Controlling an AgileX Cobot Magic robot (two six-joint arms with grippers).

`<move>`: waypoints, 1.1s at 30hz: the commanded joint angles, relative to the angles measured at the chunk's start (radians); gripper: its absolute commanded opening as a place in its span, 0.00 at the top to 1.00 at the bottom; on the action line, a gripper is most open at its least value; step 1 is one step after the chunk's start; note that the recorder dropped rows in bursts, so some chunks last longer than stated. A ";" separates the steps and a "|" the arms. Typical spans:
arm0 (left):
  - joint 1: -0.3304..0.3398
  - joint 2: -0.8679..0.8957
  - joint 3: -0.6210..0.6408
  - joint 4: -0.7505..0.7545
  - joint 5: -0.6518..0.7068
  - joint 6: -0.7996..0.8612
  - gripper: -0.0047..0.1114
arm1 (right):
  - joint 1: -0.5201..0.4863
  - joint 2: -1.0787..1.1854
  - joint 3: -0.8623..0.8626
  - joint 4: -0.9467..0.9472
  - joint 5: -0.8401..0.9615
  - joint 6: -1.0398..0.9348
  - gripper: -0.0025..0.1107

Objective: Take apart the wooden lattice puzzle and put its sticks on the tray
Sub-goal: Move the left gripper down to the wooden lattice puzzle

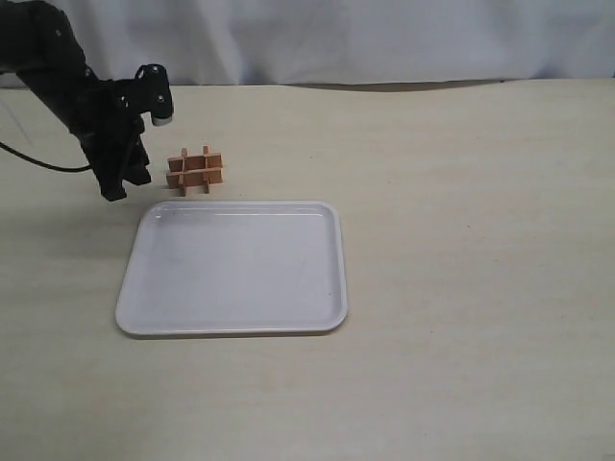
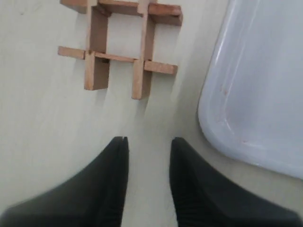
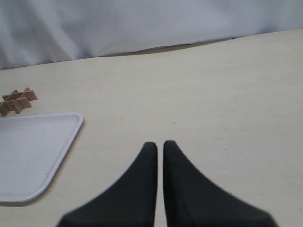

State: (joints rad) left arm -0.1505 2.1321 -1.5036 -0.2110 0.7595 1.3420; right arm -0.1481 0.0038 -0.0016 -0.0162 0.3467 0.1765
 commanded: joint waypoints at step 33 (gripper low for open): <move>-0.014 0.084 -0.005 -0.157 -0.177 0.211 0.67 | -0.006 -0.004 0.002 0.001 -0.004 0.003 0.94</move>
State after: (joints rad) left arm -0.1563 2.2041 -1.5036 -0.3473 0.6082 1.5484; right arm -0.1481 0.0038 -0.0016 -0.0162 0.3467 0.1765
